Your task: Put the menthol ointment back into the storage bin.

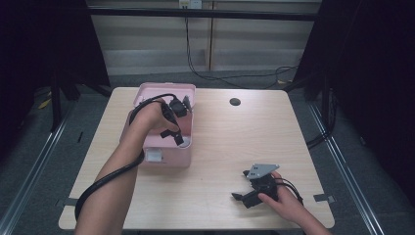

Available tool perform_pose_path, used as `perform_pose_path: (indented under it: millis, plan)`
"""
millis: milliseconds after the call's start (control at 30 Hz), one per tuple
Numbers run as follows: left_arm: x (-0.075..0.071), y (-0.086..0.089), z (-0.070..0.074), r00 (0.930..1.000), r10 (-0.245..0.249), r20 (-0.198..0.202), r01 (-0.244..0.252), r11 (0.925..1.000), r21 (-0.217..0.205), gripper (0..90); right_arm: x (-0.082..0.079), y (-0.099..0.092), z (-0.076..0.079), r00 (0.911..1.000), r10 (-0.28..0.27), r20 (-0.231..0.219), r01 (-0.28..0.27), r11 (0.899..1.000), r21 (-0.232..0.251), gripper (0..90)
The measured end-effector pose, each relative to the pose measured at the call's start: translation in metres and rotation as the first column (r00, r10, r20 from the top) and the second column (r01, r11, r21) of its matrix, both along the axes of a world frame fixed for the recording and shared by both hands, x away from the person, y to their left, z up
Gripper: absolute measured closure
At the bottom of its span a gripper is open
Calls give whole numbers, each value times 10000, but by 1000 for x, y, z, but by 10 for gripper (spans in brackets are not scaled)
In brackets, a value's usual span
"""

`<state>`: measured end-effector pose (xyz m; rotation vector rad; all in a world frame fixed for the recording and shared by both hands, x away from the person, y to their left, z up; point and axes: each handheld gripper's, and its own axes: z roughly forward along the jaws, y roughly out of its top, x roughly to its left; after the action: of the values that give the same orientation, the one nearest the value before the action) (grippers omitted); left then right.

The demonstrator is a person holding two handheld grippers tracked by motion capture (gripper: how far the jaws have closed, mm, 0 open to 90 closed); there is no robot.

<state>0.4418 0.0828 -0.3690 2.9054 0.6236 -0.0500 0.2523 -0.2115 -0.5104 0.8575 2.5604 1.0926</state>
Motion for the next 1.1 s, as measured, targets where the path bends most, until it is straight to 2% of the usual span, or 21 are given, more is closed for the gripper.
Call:
perform_pose_path:
  millis: [100, 167, 467, 533, 567, 1100]
  plan:
    - [0, 4, 6, 9999, 101, -21, -101, 9999, -69, 214, 0, 0, 0, 10000, -3, -1, 3, 10000, 1, 89]
    - [-1, 8, 10, 9994, 337, -74, -337, 9994, -116, 214, 0, 0, 0, 10000, -4, -3, 4, 10000, 1, 89]
    - [-4, 26, 24, 9974, 704, -165, -705, 9975, -73, 218, 0, 0, 0, 10000, 3, -8, -3, 10000, 7, 88]
    - [-6, 32, 28, 9956, 922, -187, -926, 9954, -246, 218, 0, 1, 0, 10000, 9, -23, -8, 10000, 15, 88]
    - [-6, 34, 30, 9965, 813, -199, -817, 9965, -155, 218, 0, 1, 0, 10000, 8, -25, -8, 10000, 16, 88]
    - [-18, 60, 48, 9931, 1163, -171, -1169, 9921, -451, 216, 0, 1, 0, 10000, 9, -20, -9, 10000, 14, 87]
